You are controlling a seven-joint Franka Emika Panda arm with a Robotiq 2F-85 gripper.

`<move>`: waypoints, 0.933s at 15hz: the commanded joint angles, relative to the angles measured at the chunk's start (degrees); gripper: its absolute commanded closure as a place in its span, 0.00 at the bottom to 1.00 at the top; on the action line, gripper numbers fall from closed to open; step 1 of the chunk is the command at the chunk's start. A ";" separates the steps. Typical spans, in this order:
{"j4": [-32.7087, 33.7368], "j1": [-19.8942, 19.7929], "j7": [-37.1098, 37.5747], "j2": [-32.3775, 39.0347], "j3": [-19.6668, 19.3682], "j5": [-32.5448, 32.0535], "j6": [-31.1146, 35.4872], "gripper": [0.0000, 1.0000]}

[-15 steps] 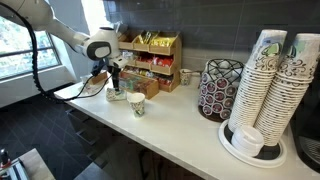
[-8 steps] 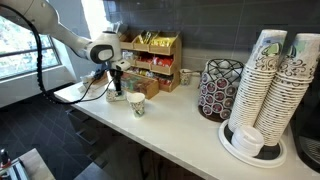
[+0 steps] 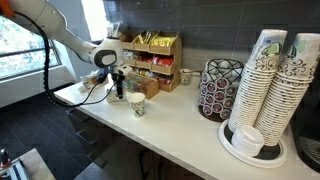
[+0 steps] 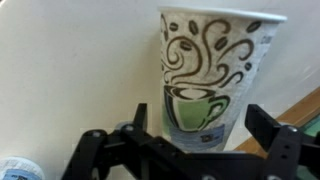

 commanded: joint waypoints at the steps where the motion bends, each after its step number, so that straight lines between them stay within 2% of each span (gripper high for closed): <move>1: 2.00 0.50 1.14 2.08 -0.55 1.16 -2.66 0.00; 3: 2.30 0.51 1.50 2.47 -0.77 0.61 -4.05 0.01; 4: 2.36 0.47 1.65 2.61 -0.93 0.44 -4.84 0.24; 6: 2.02 0.09 0.81 2.51 -1.03 0.79 -5.30 0.30; 8: 1.18 -0.32 -0.43 1.87 -1.13 1.17 -4.68 0.48; 10: 0.23 -0.55 -1.73 0.80 -1.17 0.85 -3.84 0.60; 12: -0.65 -0.77 -3.66 0.00 -1.16 0.88 -2.89 0.69; 14: -1.72 -1.07 -7.00 -0.78 -0.94 1.21 -1.48 0.71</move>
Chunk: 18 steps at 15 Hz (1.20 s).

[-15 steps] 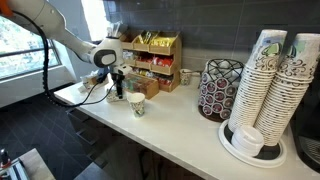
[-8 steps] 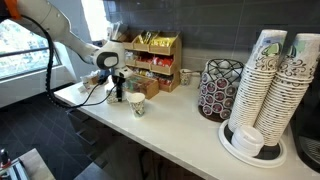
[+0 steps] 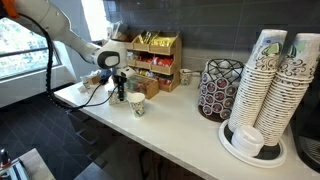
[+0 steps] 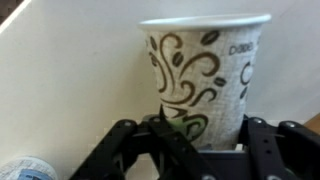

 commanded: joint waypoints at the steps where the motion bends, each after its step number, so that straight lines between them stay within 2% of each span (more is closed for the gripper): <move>1: -3.44 -0.50 -6.68 -2.42 0.08 1.23 3.03 0.73; 5: -7.40 -1.07 -18.42 -4.74 0.89 2.16 9.73 0.77; 8: -10.76 -2.03 -28.32 -6.87 2.09 5.22 14.70 0.78; 13: -15.13 -4.40 -47.74 -9.99 4.97 17.39 19.48 0.78; 18: -17.27 -5.55 -67.82 -12.67 6.13 31.48 19.15 0.78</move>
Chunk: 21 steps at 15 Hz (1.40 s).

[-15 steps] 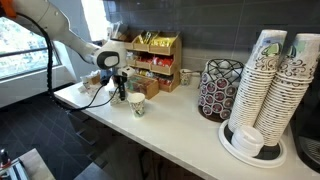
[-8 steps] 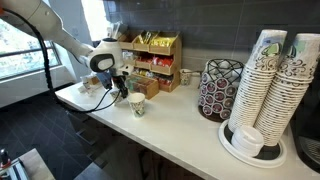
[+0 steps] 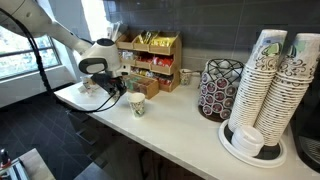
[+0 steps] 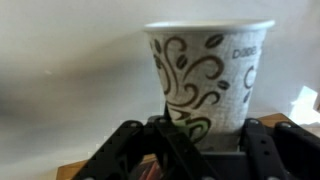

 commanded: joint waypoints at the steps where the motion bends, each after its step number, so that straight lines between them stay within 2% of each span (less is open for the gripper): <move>1: -3.21 -1.15 -13.87 -3.20 0.93 9.67 0.33 0.78; 6: -3.48 -0.90 -32.27 -3.14 0.87 24.58 1.96 0.78; 9: -2.92 -0.88 -44.59 -2.64 0.82 35.71 1.87 0.78; 12: -2.65 -0.79 -53.72 -2.16 0.50 44.52 1.78 0.78; 13: -2.11 -0.50 -48.76 -2.18 0.12 39.84 0.66 0.78; 14: -2.09 -0.52 -49.71 -2.11 0.08 40.53 0.66 0.53; 19: -1.86 -0.49 -49.60 -2.11 0.08 40.46 0.66 0.53; 20: -1.64 -0.72 -52.34 -2.07 0.06 41.94 -0.24 0.78; 21: -1.63 -0.75 -54.38 -2.32 0.17 43.28 -0.18 0.78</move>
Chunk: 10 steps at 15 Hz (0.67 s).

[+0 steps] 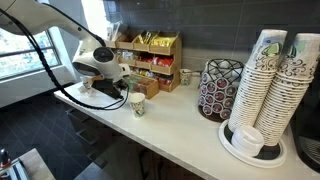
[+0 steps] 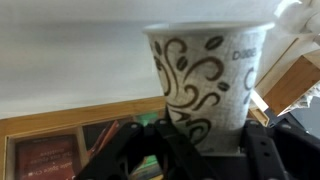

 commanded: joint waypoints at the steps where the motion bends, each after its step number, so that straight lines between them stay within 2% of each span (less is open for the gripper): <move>1: 0.14 -0.31 -6.66 -0.59 0.17 4.39 -1.14 0.78; 3: -0.06 -0.32 -11.21 -0.85 0.22 7.80 -0.98 0.78; 8: 1.00 -0.71 -27.81 0.33 -0.16 23.48 -2.14 0.78; 10: 1.04 -0.55 -31.65 0.94 -0.24 27.00 -1.33 0.78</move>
